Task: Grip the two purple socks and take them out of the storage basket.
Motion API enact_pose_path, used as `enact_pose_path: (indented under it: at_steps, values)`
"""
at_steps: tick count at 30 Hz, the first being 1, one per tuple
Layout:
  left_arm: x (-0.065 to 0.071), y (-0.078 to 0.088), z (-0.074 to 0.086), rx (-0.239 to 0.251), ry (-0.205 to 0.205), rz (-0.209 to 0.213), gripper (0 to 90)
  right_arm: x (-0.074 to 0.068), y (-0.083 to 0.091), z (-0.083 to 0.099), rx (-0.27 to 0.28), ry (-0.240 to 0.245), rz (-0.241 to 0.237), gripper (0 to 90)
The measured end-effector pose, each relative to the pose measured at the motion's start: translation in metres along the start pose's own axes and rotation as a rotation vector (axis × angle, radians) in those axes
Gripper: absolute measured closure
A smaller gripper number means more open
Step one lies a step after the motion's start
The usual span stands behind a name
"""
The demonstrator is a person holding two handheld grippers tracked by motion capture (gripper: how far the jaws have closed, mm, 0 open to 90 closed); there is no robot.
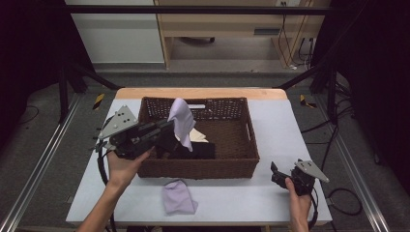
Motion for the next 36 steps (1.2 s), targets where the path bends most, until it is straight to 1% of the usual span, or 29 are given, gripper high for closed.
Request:
enact_pose_path:
  at_steps: [9,15,20,24,28,30,31,36]
  values:
    - [0.025,0.027,0.005,0.022,-0.037,0.037,85.9,0.0,0.0,0.0,0.002,0.0,0.003,3.5]
    - [0.038,0.042,0.019,0.022,-0.043,0.059,85.8,0.0,0.0,0.0,0.001,0.001,0.003,3.5]
    - [0.044,0.049,0.031,0.015,-0.038,0.07,85.8,0.0,0.0,0.0,0.003,0.0,0.006,3.5]
    - [0.047,0.051,0.042,-0.005,-0.03,0.074,85.8,0.0,0.0,0.0,0.002,0.001,0.006,3.5]
    - [0.053,0.05,0.059,-0.039,-0.019,0.089,85.8,0.0,0.0,0.0,0.003,0.0,0.007,3.5]
    - [0.055,0.048,0.067,-0.055,-0.018,0.086,85.7,0.0,0.0,0.0,0.002,0.0,0.007,3.5]
    - [0.055,0.047,0.071,-0.062,-0.009,0.095,85.7,0.0,0.0,0.0,0.003,0.001,0.007,3.5]
    - [0.057,0.037,0.09,-0.104,0.013,0.108,85.7,0.0,0.0,0.0,0.003,0.0,0.007,3.5]
Point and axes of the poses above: each handheld gripper's, and its own axes: y roughly backward along the jaws, z roughly out of its underside, x roughly to its right, the point moved 5 cm from there along -y, roughly forward along the jaws, and after that the axes turned 9 degrees about z, right-handed, at the moved point
